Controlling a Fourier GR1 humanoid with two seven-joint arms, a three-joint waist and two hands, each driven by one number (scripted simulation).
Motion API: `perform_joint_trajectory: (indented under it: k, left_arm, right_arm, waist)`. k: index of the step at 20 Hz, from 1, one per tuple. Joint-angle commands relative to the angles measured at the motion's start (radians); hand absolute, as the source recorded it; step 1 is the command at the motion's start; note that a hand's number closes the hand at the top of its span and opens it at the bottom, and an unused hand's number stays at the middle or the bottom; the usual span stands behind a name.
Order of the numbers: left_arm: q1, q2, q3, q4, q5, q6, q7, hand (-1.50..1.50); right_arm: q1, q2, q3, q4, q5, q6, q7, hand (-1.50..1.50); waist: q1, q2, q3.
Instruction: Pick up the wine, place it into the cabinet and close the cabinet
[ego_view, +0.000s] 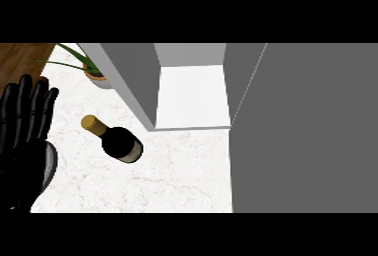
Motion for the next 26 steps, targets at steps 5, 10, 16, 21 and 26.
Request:
perform_joint_trajectory:
  k: [5, 10, 16, 21, 26]
  left_arm:
    - [-0.108, -0.094, -0.201, 0.073, -0.211, 0.097, 0.074, -1.5]
    - [-0.003, -0.096, -0.39, 0.066, 0.046, 0.277, 0.109, -1.5]
    - [-0.092, -0.096, -0.55, 0.061, -0.03, 0.473, 0.188, -1.5]
    - [-0.169, -0.097, -0.587, 0.045, -0.074, 0.559, 0.258, -1.5]
    - [-0.175, -0.097, -0.568, -0.051, -0.135, 0.554, 0.372, -1.5]
  right_arm:
    - [0.132, -0.011, 0.04, -0.152, -0.043, 0.075, 0.026, -1.5]
    - [0.174, -0.05, 0.154, -0.135, -0.134, 0.198, 0.108, -1.5]
    - [0.166, -0.044, 0.201, -0.356, -0.119, 0.133, 0.321, -1.5]
    - [0.078, -0.05, 0.133, -0.335, -0.169, 0.127, 0.395, -1.5]
    - [0.006, -0.003, 0.23, -0.345, -0.064, 0.063, 0.465, -1.5]
  waist:
    - [0.019, -0.014, -0.017]
    - [0.017, -0.014, -0.018]
    - [0.023, -0.015, -0.018]
    - [0.028, -0.013, -0.018]
    - [0.033, -0.014, -0.018]
